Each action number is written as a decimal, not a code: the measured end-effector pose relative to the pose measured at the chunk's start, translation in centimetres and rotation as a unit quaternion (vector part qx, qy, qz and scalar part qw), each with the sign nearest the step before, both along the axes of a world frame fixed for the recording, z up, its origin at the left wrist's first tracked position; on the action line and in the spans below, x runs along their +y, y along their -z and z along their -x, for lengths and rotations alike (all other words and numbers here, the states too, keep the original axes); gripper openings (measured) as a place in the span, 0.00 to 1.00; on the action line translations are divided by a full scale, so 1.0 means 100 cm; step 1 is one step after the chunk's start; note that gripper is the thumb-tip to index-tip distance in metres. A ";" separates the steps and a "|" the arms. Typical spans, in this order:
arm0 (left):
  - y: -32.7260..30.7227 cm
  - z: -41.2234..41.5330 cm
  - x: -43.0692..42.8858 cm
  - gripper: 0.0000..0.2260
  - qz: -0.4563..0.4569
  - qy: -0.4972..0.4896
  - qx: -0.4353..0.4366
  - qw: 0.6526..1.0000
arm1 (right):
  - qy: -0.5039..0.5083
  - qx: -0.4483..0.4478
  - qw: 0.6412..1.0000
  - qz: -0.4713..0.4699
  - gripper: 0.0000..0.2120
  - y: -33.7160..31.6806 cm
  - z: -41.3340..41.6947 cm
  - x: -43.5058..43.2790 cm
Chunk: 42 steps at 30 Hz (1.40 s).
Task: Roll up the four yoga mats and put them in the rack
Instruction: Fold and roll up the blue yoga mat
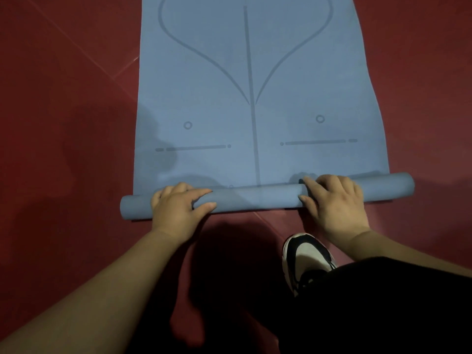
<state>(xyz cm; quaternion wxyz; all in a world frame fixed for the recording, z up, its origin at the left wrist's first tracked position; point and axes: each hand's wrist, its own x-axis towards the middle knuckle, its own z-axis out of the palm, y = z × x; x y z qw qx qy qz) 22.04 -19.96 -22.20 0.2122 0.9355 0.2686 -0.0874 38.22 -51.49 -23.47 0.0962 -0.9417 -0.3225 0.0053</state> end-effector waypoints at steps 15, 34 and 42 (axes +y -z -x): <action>0.001 0.006 -0.025 0.21 -0.046 -0.038 -0.057 0.997 | -0.057 0.127 0.990 0.008 0.27 -0.005 -0.045 0.003; -0.010 -0.036 -0.002 0.14 -0.035 -0.016 -0.092 0.995 | -0.074 0.186 0.967 0.157 0.25 -0.026 -0.078 0.034; -0.003 -0.035 0.012 0.16 -0.009 0.019 -0.055 0.998 | -0.105 0.004 0.994 0.025 0.23 -0.005 -0.042 0.011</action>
